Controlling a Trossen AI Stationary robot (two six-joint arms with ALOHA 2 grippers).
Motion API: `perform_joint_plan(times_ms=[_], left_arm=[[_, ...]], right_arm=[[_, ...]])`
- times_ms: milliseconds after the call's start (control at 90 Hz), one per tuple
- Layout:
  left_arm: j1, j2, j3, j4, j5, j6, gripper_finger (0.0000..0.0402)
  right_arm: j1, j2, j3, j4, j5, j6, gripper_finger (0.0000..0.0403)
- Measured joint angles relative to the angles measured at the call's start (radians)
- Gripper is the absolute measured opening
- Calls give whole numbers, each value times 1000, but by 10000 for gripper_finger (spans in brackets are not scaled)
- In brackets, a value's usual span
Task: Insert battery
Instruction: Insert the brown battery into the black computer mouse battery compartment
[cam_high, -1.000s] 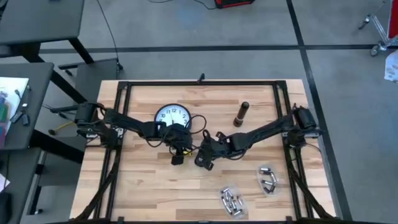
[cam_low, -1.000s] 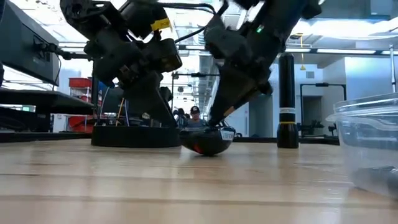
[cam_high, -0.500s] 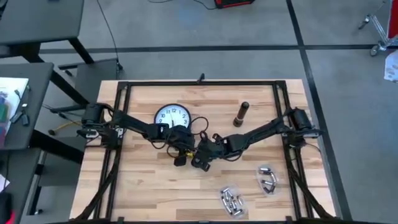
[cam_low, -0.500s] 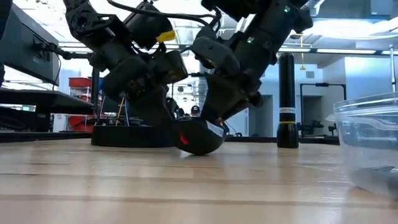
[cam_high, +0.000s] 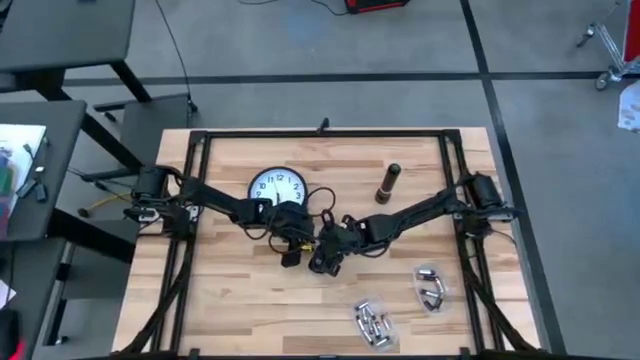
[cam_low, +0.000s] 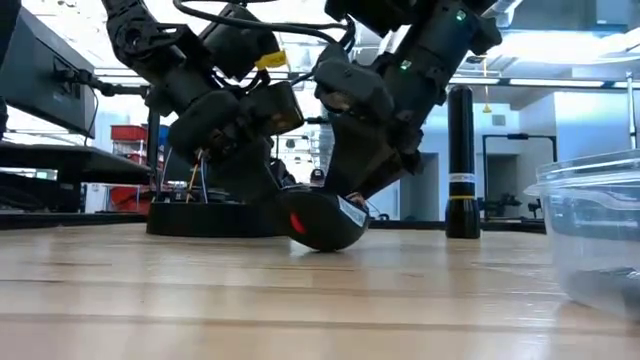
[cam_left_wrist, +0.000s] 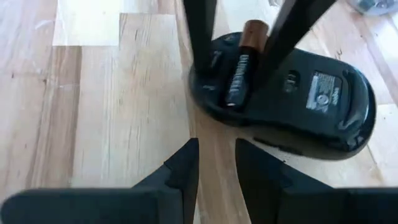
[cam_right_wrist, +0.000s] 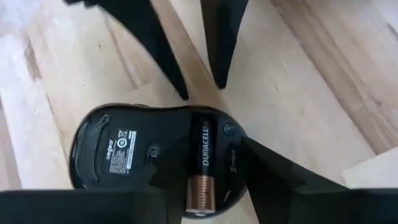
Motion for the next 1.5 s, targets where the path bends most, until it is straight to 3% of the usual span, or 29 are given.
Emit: perform_joint_plan(times_ms=[256, 400, 600, 700, 844, 989, 1144, 1322, 1500], left_arm=[[0, 0, 0, 0, 0, 0, 84], [0, 0, 0, -1, 0, -3, 84], [0, -8, 0, -16, -1, -23, 84], [0, -40, 0, -43, 0, -23, 84], [2, -85, 0, -91, 0, -26, 84], [12, -113, 0, -111, 0, -78, 103], [27, -123, 0, -116, -2, -91, 141], [29, -123, 0, -92, -3, -63, 154], [26, -123, 0, -108, -3, -64, 154]], right_arm=[[0, -29, 0, 7, -1, -1, 142], [0, -35, 0, 6, -66, 13, 140], [13, -158, 0, -131, -109, 66, 137], [48, -246, 0, -237, -53, 87, 137], [164, -344, -41, -302, 134, 243, 137], [279, -380, -153, -236, 272, 515, 147], [313, -368, -256, -63, 332, 623, 176], [262, -266, -327, 213, 336, 586, 184], [237, -192, -326, 391, 322, 473, 138]])
